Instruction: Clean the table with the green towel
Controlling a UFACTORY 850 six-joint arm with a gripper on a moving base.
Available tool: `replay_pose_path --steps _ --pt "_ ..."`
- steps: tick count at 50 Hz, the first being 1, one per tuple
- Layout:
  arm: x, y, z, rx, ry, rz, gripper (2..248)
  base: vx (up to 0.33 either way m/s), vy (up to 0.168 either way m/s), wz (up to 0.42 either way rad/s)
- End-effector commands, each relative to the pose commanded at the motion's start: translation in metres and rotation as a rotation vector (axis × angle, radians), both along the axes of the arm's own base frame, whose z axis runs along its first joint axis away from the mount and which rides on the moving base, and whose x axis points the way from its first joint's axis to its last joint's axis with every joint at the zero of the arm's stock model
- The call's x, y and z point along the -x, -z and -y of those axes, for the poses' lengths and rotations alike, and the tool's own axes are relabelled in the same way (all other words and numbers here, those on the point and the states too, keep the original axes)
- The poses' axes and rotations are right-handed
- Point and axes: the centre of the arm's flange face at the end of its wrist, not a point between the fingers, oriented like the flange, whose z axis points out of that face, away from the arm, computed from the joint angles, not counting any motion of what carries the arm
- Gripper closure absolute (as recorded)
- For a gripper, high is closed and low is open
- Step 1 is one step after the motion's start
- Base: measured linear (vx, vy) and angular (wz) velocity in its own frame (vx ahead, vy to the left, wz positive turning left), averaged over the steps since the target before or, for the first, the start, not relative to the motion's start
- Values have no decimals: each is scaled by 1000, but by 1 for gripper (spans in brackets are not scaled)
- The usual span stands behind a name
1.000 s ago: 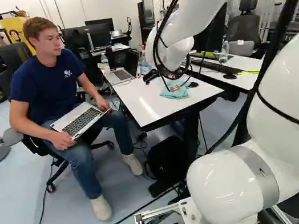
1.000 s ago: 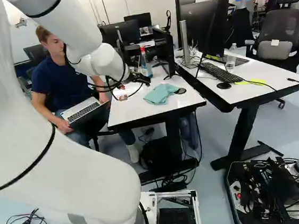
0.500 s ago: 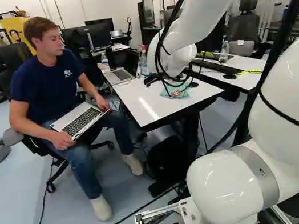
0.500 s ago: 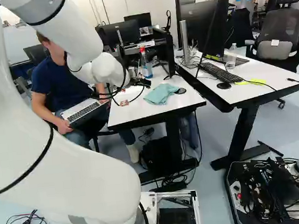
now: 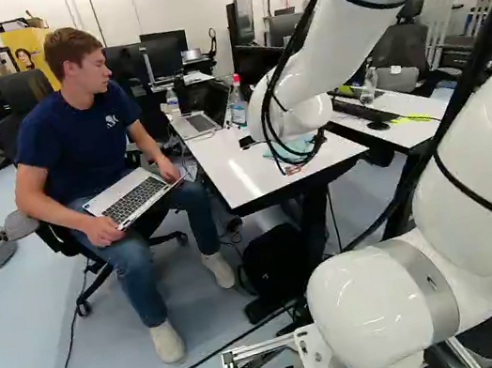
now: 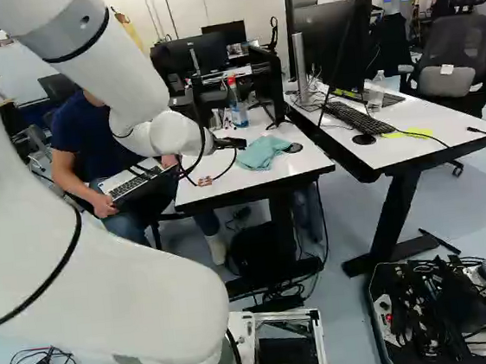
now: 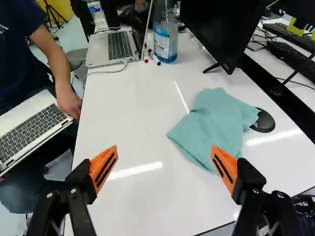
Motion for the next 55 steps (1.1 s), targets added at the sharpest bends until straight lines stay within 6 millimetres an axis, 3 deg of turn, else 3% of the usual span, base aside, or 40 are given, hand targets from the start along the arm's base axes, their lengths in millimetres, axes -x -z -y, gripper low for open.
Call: replay_pose_path --steps 27,55 --pt "45 37 0 7 -5 126 3 0 0 0" --pt "80 60 -1 10 -10 215 3 0 0 0"
